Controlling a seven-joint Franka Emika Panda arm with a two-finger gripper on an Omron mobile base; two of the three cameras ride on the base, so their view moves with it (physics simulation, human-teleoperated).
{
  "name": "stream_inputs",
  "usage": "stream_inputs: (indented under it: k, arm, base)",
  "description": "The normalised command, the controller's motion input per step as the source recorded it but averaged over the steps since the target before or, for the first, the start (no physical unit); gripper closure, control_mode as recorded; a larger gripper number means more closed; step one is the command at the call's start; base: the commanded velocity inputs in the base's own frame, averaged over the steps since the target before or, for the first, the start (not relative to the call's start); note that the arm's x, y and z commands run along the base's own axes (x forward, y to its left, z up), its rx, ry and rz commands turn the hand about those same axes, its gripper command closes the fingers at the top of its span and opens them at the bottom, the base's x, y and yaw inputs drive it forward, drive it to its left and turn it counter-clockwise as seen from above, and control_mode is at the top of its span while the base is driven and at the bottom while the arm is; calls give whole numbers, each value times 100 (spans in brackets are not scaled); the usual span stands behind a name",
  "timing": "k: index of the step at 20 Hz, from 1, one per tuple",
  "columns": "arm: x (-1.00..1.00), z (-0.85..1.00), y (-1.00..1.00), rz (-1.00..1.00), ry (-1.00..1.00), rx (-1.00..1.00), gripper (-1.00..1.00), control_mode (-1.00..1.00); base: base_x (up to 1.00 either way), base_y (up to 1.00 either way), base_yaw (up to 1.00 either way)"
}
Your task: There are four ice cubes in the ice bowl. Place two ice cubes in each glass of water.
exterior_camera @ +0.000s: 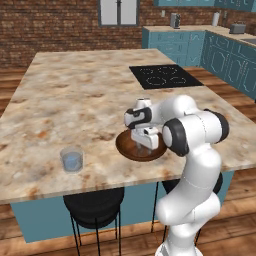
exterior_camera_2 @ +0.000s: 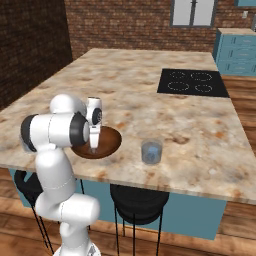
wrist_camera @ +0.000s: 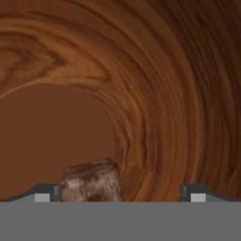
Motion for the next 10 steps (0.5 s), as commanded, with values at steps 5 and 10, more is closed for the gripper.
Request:
stream_inputs:
  k: [5,10]
  arm:
    - [0,5,1,-2,0,0,-100,-100]
    - [2,-1,12,-1,-1,0,-100,-100]
  base:
    - [0,0,0]
    - [0,0,0]
